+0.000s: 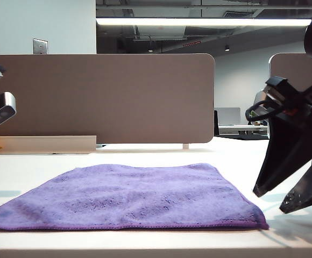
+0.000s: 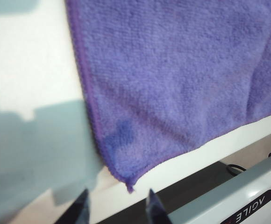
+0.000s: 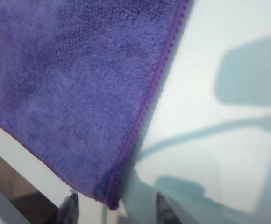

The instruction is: Fold the bottom of the cloth upward, then fold it vertically to form a square shape.

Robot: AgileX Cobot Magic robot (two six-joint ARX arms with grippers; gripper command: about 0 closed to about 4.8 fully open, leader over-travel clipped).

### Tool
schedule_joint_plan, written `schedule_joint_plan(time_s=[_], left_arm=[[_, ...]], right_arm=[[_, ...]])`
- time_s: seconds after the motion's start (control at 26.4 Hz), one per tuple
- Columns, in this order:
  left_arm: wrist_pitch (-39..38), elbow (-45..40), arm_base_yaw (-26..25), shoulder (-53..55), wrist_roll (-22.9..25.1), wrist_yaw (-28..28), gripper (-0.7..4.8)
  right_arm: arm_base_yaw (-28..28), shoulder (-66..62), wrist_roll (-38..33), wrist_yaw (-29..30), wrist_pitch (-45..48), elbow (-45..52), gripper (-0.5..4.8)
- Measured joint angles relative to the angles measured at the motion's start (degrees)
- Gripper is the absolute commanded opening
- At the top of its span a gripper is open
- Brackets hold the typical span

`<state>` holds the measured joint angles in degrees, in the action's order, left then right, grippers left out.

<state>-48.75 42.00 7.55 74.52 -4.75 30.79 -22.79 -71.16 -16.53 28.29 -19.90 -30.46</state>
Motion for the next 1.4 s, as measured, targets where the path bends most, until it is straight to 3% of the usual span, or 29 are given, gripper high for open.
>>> schedule_joint_plan(time_s=[0.49, 0.76, 1.1, 1.25, 1.36, 1.4], left_arm=[[-0.15, -0.57, 0.02, 5.33, -1.46, 1.18, 1.57], [1.2, -1.07, 0.17, 7.91, -1.49, 4.31, 1.57], [5.07, -0.96, 4.09, 10.6, -4.26, 5.99, 1.51], [5.11, -0.7, 4.09, 12.7, -4.28, 7.93, 1.18], [5.38, -0.83, 4.13, 12.85, -4.31, 7.58, 0.83], [5.68, -0.87, 4.09, 12.87, -4.28, 7.78, 0.71]], right_arm=[[-0.68, -2.1, -1.7, 6.23, 0.96, 0.0, 2.12], [-0.74, -3.1, -2.78, 6.38, 1.25, 0.0, 2.12], [-2.12, -6.03, -4.66, 8.0, 4.09, -0.11, 2.12], [-2.14, -6.43, -5.75, 8.37, 4.87, -0.11, 2.09], [-2.47, -6.49, -5.95, 8.17, 4.98, -0.09, 1.13], [-2.47, -6.56, -5.95, 8.09, 4.87, -0.07, 1.05]])
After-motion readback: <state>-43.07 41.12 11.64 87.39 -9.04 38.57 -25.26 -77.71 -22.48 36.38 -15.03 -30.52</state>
